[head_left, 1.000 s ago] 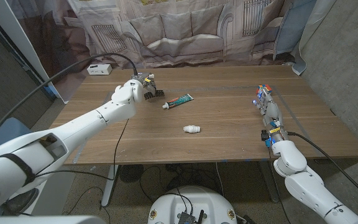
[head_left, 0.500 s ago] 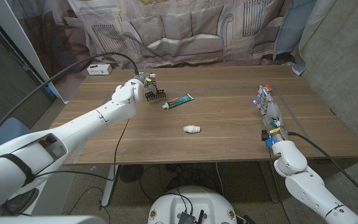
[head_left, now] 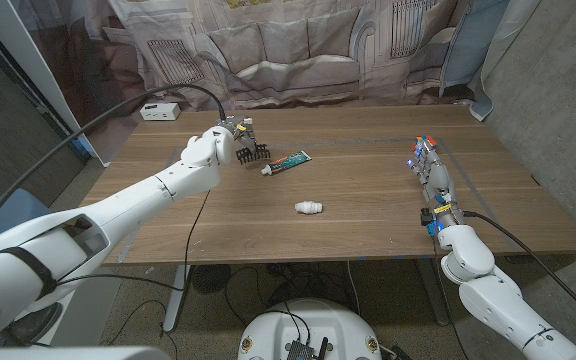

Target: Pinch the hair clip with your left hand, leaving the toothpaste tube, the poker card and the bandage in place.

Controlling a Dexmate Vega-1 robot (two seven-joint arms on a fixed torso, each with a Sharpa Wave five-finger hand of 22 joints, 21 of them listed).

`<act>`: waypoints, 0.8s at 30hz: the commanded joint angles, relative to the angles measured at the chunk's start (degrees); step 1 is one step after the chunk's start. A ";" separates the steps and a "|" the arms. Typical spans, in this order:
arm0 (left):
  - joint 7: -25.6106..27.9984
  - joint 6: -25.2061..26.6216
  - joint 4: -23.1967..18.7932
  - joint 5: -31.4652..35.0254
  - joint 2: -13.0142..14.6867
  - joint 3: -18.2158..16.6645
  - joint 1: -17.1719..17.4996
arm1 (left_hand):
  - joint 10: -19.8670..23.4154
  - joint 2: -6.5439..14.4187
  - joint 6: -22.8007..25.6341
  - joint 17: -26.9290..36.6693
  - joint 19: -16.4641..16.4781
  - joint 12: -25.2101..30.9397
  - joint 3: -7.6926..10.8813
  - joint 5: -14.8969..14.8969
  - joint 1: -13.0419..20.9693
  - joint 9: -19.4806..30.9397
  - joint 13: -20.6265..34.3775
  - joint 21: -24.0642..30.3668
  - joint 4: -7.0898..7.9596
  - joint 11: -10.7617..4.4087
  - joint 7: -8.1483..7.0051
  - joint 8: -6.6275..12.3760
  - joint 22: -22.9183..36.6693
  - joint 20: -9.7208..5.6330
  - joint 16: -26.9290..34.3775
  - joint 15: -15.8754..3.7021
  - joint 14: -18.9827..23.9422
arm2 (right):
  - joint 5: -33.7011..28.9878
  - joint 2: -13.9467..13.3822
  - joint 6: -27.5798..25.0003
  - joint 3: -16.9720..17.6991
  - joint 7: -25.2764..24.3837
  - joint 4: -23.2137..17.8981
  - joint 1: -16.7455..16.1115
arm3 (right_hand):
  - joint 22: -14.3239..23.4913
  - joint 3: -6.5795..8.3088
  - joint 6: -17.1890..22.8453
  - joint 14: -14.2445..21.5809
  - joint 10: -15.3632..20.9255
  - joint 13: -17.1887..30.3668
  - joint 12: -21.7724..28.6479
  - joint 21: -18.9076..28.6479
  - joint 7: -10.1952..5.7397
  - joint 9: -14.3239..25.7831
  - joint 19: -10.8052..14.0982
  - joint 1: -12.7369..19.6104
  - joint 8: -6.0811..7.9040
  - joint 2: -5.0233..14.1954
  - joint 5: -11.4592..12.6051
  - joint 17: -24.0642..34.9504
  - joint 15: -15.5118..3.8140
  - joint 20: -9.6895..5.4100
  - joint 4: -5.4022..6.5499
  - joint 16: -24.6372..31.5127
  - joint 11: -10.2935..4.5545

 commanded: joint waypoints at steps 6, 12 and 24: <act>-0.12 -0.41 0.06 -0.64 -0.34 -0.30 0.05 | 5.74 4.61 5.97 0.22 0.03 1.50 -0.31 -0.28 5.49 1.52 2.68 -0.16 -0.17 -4.33 -1.57 1.98 0.01 -0.59 0.97 -4.69 2.75 | 0.17 0.02 -0.14 -0.04 0.00 0.22 0.02 | 0.14 -0.29 0.37 0.21 0.26 0.11 -0.12 -0.17 -0.32 0.26 0.06 0.78 -0.07 -0.13 -0.12 0.24 0.13 0.08 -0.01 -0.27 0.04; -0.10 -0.49 0.14 -0.70 -0.33 -0.27 -0.01 | 6.19 4.93 6.42 0.34 -0.01 2.18 -0.27 -0.33 5.96 2.59 4.46 -0.21 -0.22 -4.29 -1.47 3.16 -0.01 -0.79 1.42 -4.98 4.11 | 0.33 0.07 -0.27 0.02 -0.14 0.02 -0.04 | 0.15 -0.32 0.35 0.23 0.25 0.11 -0.12 -0.17 -0.29 0.26 0.06 0.78 -0.08 -0.12 -0.12 0.25 0.10 0.07 -0.01 -0.27 0.04; -0.21 -0.27 0.05 -0.90 -0.16 -0.32 0.12 | 6.56 4.94 6.57 0.33 -0.12 2.86 -0.25 -0.39 6.29 3.94 6.52 -0.26 -0.27 -4.34 -1.41 4.55 -0.02 -1.12 1.52 -5.07 5.09 | 0.11 -0.09 -0.36 -0.06 -0.10 -0.07 -0.11 | 0.15 -0.39 0.35 0.23 0.27 0.11 -0.12 -0.16 -0.27 0.26 0.07 0.79 -0.08 -0.09 -0.11 0.25 0.10 0.11 0.01 -0.27 0.07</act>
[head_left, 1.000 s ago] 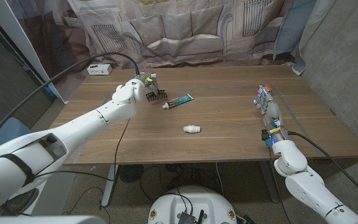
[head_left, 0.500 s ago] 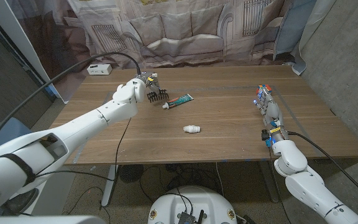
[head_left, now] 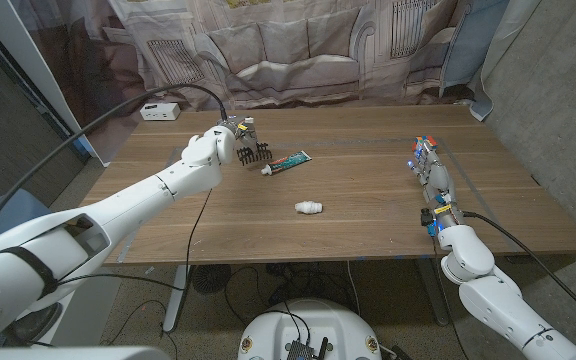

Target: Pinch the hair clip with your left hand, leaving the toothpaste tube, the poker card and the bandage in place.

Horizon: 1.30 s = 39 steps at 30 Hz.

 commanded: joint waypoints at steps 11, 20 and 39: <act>-0.31 -0.20 0.14 -0.33 0.22 0.03 -0.03 | 4.63 5.64 5.47 0.01 0.14 0.56 0.11 0.03 5.62 1.21 2.06 -0.27 0.11 -4.41 -1.56 1.18 -0.03 -0.36 0.00 -3.62 0.75 | -0.29 -0.25 -0.24 0.09 -0.33 -0.63 -0.37 | 0.15 -0.43 0.38 0.23 0.27 0.11 -0.12 -0.16 -0.31 0.26 0.09 0.80 -0.07 -0.07 -0.11 0.25 0.13 0.08 0.02 -0.28 0.09; -0.74 -0.23 -0.10 -0.40 0.38 0.04 -0.08 | 4.44 5.65 5.33 -0.04 0.28 0.60 0.18 0.04 5.65 1.21 2.92 -0.22 0.14 -4.42 -1.59 1.38 -0.03 -0.20 -0.23 -3.57 0.72 | -0.34 -0.39 -0.38 0.30 -0.45 -1.06 -0.60 | 0.15 -0.47 0.38 0.22 0.33 0.11 -0.10 -0.15 -0.29 0.26 0.11 0.82 -0.08 -0.03 -0.11 0.25 0.09 0.07 0.02 -0.29 0.09; -1.28 -0.03 -0.16 -0.41 0.34 0.03 -0.32 | 1.15 4.85 1.92 -0.55 -0.46 -1.01 0.14 -0.07 4.62 0.68 5.49 -0.47 0.43 -4.28 -1.16 0.44 -0.04 -0.11 -2.55 -2.65 -1.84 | -0.21 -0.14 0.07 0.40 -0.24 -0.65 -0.60 | 0.15 -0.53 0.40 0.26 0.28 0.11 -0.13 -0.15 -0.25 0.26 0.12 0.92 -0.07 0.04 -0.09 0.24 0.07 0.07 0.00 -0.29 0.04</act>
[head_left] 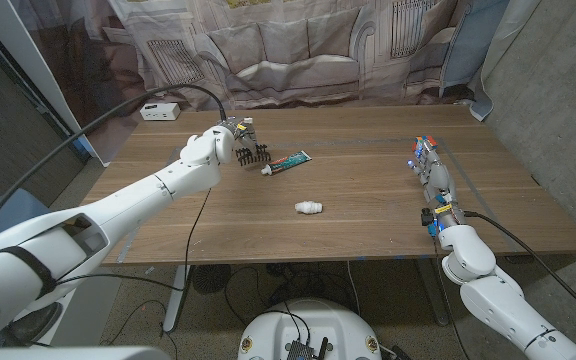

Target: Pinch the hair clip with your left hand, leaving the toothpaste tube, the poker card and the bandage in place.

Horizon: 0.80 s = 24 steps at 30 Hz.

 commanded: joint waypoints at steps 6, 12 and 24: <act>0.01 0.22 0.04 -0.02 -0.12 0.02 -0.17 | 1.70 4.90 0.91 0.02 -0.51 -0.92 0.03 -0.01 4.17 -0.14 0.88 -0.11 0.41 -3.13 -0.91 -0.84 -0.05 -0.06 -0.75 -3.22 -0.98 | 0.07 0.29 0.62 0.24 0.01 0.34 -0.19 | 0.15 -0.12 0.41 0.22 0.32 0.11 -0.11 -0.15 -0.25 0.26 0.10 0.70 -0.07 -0.19 -0.10 0.24 0.07 0.07 -0.03 -0.31 0.02; 0.24 0.42 0.02 0.07 -0.01 -0.03 -0.08 | 0.94 4.77 0.32 0.02 -0.58 -1.40 -0.10 -0.01 3.93 -0.30 1.15 -0.11 0.48 -3.07 -0.58 -1.12 -0.05 -0.03 -1.01 -3.23 -1.28 | -0.18 0.23 0.75 0.28 0.01 0.34 -0.27 | 0.15 -0.15 0.43 0.21 0.32 0.11 -0.12 -0.15 -0.29 0.26 0.12 0.72 -0.06 -0.19 -0.10 0.24 0.04 0.05 -0.03 -0.32 0.04; 0.09 0.91 -0.01 0.30 0.06 0.13 -0.17 | -0.89 4.19 -2.29 -0.19 -0.99 -3.54 -0.49 0.12 3.35 -0.86 0.62 -0.16 0.51 -2.98 -1.62 -2.41 -0.04 0.08 -2.04 -2.96 -2.55 | -0.01 0.30 0.60 0.35 0.01 0.23 -0.23 | 0.15 -0.21 0.43 0.24 0.31 0.11 -0.13 -0.14 -0.29 0.26 0.13 0.73 -0.06 -0.16 -0.10 0.24 0.05 0.04 -0.02 -0.31 0.03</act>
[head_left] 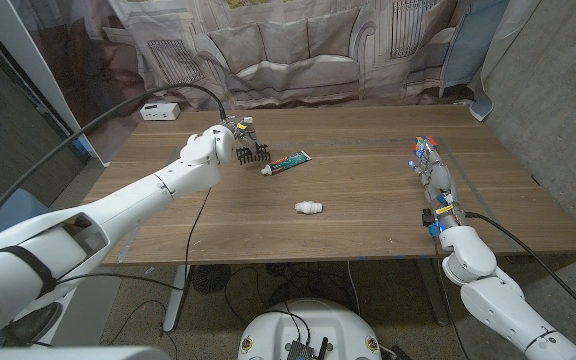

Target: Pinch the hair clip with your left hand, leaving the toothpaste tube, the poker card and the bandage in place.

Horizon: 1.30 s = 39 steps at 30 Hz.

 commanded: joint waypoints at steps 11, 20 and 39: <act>-0.72 0.87 0.16 1.00 0.06 0.74 -0.52 | -0.54 3.33 -2.31 -0.16 -0.72 -2.58 -0.60 0.37 3.14 -0.42 -1.00 -0.16 0.13 -1.57 -0.06 -1.38 -0.02 0.51 -1.07 -3.01 -1.69 | 0.03 -0.03 -0.05 0.29 -0.16 -0.32 -0.16 | 0.15 -0.26 0.42 0.26 0.32 0.11 -0.12 -0.14 -0.32 0.26 0.13 0.76 -0.07 -0.13 -0.09 0.24 0.08 0.03 -0.02 -0.31 0.01; -1.31 0.93 0.67 1.60 -0.22 1.24 -1.10 | -1.76 2.99 -3.61 -0.24 -1.00 -3.96 -0.78 0.50 2.71 -0.87 -1.63 -0.18 0.19 -1.28 0.26 -2.30 0.00 0.79 -1.63 -2.83 -2.98 | 0.04 -0.10 -0.19 0.33 -0.09 -0.38 -0.16 | 0.15 -0.30 0.48 0.25 0.32 0.11 -0.13 -0.14 -0.28 0.26 0.13 0.75 -0.05 -0.13 -0.10 0.24 0.04 0.04 -0.01 -0.31 0.06; -1.67 1.54 1.06 2.16 -0.49 1.50 -1.27 | -3.53 2.48 -5.50 -0.25 -1.69 -5.64 -0.95 0.69 1.62 -1.76 -2.20 -0.24 0.43 -0.94 0.31 -3.96 0.03 1.12 -1.88 -2.07 -4.46 | 0.24 0.07 0.10 0.33 0.19 0.18 0.13 | 0.15 -0.38 0.48 0.22 0.36 0.11 -0.12 -0.15 -0.29 0.26 0.12 0.78 -0.06 -0.08 -0.09 0.24 0.02 0.06 0.00 -0.33 0.04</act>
